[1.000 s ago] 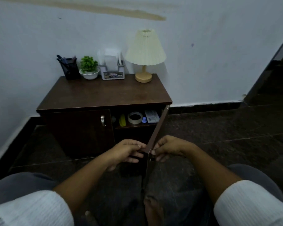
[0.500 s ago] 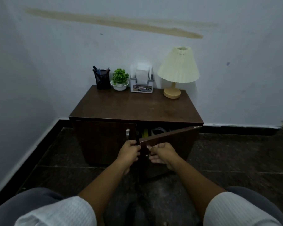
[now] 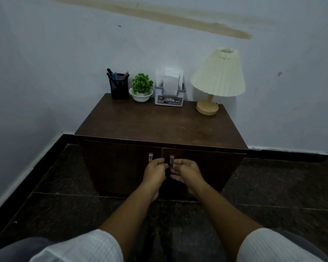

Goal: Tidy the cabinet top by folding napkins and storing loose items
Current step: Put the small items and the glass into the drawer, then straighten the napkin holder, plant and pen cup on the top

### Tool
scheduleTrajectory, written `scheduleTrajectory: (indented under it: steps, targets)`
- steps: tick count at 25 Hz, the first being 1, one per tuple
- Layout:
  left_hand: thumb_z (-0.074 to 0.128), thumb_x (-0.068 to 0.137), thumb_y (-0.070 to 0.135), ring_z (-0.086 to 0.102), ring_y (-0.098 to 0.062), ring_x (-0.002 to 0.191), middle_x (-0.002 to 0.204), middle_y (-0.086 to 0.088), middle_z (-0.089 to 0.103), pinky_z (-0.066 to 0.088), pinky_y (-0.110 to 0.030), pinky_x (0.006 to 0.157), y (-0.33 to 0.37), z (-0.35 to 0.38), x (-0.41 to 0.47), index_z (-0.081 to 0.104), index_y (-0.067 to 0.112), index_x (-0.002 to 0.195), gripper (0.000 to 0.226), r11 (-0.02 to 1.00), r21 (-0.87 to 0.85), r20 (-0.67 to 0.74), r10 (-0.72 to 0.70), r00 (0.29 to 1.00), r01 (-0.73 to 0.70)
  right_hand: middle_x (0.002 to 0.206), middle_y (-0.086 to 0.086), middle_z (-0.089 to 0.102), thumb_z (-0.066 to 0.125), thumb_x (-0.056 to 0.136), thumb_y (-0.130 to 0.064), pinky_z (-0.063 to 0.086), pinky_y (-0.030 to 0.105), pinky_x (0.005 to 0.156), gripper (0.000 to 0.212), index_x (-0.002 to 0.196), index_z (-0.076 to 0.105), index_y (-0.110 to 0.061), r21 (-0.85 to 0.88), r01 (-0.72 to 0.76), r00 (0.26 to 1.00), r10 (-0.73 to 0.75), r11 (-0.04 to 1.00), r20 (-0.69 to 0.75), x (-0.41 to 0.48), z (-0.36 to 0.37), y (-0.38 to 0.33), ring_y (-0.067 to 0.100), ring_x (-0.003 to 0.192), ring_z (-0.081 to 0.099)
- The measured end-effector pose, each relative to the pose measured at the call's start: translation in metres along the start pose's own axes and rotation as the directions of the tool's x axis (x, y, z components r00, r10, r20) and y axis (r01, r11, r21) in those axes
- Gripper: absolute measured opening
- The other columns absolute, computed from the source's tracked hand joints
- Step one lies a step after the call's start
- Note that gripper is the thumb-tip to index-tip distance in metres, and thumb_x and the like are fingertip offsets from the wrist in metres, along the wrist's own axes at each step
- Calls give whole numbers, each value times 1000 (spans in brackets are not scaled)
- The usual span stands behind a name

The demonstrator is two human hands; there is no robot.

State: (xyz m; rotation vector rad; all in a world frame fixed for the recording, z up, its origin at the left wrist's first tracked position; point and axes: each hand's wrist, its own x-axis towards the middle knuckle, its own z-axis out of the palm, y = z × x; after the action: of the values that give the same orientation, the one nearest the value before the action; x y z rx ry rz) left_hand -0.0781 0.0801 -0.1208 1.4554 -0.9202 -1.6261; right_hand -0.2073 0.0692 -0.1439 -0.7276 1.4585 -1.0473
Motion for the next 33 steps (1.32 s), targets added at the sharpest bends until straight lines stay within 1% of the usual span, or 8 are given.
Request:
scheduleTrajectory:
  steps: [3, 7, 9, 14, 19, 22, 28, 33]
  targets:
    - [45, 103, 9, 46, -24, 137, 151, -7, 46, 41, -40, 109, 11, 1, -5, 41, 15, 151, 49, 1000, 21, 119, 18, 993, -21, 118, 12, 68, 53, 97, 3, 59, 36, 87, 27, 120, 64, -5, -36, 15, 999, -13, 999, 51, -9, 2, -4, 22, 110, 66]
    - [46, 102, 9, 53, -18, 126, 142, -5, 56, 48, -31, 98, 24, 0, -18, 49, 15, 145, 43, 991, 93, 153, 82, 985, -97, 112, -1, 65, 50, 98, 1, 54, 44, 100, 28, 118, 62, -15, -242, 132, 991, -125, 961, 44, -32, 3, -28, 13, 105, 61]
    - [46, 102, 9, 59, -11, 111, 127, 1, 64, 49, -25, 82, 35, -3, -26, 56, 16, 139, 39, 978, 121, 161, 148, 976, -168, 110, -1, 67, 51, 99, -2, 55, 46, 99, 25, 117, 62, -16, -284, 198, 980, -192, 938, 47, -42, 1, -49, 13, 103, 64]
    - [52, 99, 10, 58, -12, 115, 126, 3, 64, 48, -38, 106, 76, -18, -30, 66, 19, 128, 33, 913, 185, 79, 354, 932, -363, 110, 4, 71, 53, 97, -6, 60, 42, 89, 22, 113, 65, -17, -396, 339, 936, -350, 853, 48, -44, -3, -110, 19, 103, 68]
    - [58, 98, 14, 61, -11, 110, 124, 3, 67, 50, -29, 93, 121, -37, 3, 67, 18, 125, 29, 841, 284, 60, 464, 884, -461, 102, -1, 73, 60, 93, -12, 58, 38, 86, 20, 105, 69, -25, -491, 426, 888, -455, 760, 67, -4, 11, -139, 17, 95, 69]
    - [61, 97, 16, 61, -9, 103, 122, 3, 67, 45, -22, 78, 137, -42, 35, 67, 19, 125, 29, 836, 296, 18, 478, 878, -462, 108, 1, 72, 62, 91, -9, 53, 36, 92, 25, 111, 68, -23, -457, 450, 875, -481, 767, 53, 32, 16, -140, 17, 102, 68]
    - [63, 96, 17, 56, -11, 119, 134, -1, 62, 41, -23, 94, 156, -24, 112, 60, 17, 135, 39, 859, 270, 4, 451, 893, -435, 131, 6, 64, 63, 93, -10, 50, 45, 106, 41, 133, 58, -15, -339, 417, 882, -466, 843, -73, 101, 13, -156, 20, 122, 60]
    - [67, 94, 26, 49, -7, 123, 148, 3, 48, 46, -17, 89, 157, -9, 156, 47, 24, 147, 56, 836, 300, -9, 484, 875, -459, 141, 0, 55, 65, 93, -12, 42, 40, 113, 54, 144, 48, -17, -424, 482, 832, -552, 766, -50, 137, 4, -166, 14, 132, 49]
